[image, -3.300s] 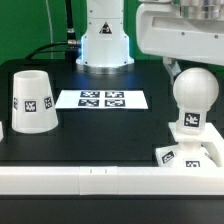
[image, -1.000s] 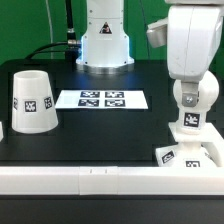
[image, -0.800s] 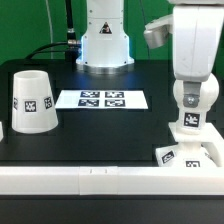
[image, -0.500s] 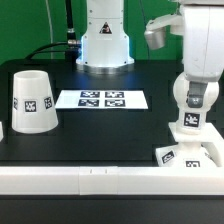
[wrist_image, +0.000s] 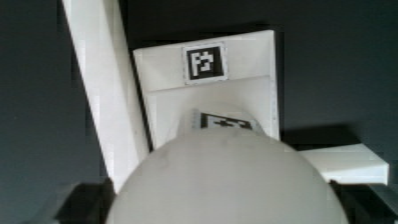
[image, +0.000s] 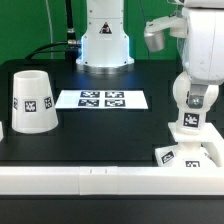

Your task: Assemble lamp

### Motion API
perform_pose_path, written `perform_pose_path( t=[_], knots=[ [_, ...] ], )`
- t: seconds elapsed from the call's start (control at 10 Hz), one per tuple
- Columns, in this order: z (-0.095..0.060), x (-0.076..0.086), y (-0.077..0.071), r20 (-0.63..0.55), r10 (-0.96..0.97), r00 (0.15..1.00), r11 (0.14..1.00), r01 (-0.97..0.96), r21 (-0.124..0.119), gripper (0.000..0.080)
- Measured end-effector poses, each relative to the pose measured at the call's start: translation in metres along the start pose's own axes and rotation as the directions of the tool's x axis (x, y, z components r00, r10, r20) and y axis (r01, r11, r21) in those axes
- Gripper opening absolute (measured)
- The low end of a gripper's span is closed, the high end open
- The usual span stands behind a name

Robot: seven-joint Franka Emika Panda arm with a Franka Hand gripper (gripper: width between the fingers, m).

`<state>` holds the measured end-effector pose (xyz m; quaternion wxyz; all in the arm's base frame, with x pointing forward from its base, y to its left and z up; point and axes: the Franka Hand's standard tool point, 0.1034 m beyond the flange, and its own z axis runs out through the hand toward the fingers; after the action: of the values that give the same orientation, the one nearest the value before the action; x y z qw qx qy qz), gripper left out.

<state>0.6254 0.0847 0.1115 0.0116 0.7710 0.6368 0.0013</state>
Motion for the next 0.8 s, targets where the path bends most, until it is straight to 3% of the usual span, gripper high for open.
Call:
perform_pose_path(
  t=[0.2,0.4,0.8],
  knots=[
    [0.0001,0.0003,-0.0002,-0.004,0.048,0.999,0.999,-0.048,0.002,0.0576],
    [0.0003,0.0007,-0.0012,-0.005,0.315,0.949,0.949,-0.315,0.010,0.0576],
    [-0.0002,0.0013,-0.0004,-0.001,0.662,0.749,0.749,-0.662,0.037,0.0577]
  ],
)
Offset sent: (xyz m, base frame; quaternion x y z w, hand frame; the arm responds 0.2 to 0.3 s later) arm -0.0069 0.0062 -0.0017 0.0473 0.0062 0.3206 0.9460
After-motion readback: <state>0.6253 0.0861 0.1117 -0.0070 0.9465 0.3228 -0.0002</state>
